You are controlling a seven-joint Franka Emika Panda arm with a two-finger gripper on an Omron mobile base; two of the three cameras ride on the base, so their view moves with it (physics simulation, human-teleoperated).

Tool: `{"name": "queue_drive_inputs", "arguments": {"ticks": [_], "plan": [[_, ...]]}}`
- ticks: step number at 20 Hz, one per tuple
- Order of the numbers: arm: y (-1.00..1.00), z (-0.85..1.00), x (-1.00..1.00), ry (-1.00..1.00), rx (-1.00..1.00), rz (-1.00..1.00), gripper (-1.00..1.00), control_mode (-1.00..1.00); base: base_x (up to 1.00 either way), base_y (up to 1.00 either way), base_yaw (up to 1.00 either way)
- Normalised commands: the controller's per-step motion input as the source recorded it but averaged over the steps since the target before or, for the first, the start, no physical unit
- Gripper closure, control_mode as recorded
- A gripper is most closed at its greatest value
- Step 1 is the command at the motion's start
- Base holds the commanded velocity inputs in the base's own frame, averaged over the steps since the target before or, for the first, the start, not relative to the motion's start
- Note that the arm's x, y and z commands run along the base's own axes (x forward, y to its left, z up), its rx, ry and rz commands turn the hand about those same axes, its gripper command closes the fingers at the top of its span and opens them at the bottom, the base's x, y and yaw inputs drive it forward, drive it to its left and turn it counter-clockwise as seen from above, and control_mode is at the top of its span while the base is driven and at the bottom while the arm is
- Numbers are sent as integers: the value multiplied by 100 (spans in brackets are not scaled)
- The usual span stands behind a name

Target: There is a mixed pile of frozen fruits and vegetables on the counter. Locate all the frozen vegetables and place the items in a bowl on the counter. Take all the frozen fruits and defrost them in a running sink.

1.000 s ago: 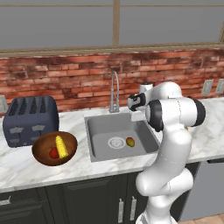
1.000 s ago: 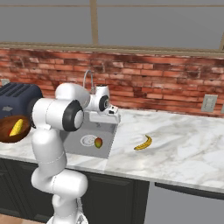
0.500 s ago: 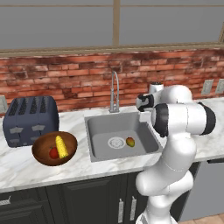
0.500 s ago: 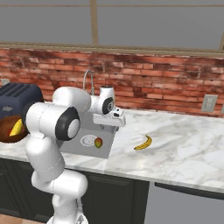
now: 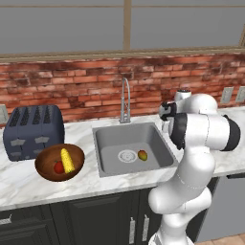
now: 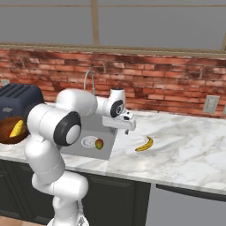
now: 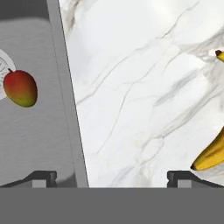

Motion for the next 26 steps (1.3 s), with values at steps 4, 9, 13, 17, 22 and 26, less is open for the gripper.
{"name": "queue_drive_inputs", "arguments": {"ticks": [4,9,13,17,22,26], "plan": [[-52,1,-17,0,1,-3,-100,-100,0,0,0],[-56,0,-17,3,0,-2,-100,-100,0,0,0],[-52,0,-11,9,0,-4,-100,-100,0,0,0],[-48,-4,-3,11,0,-6,-100,-100,0,0,0],[-23,-12,2,3,-1,-5,-100,-100,0,0,0],[-1,-9,4,0,0,0,-100,-100,0,0,0]]}}
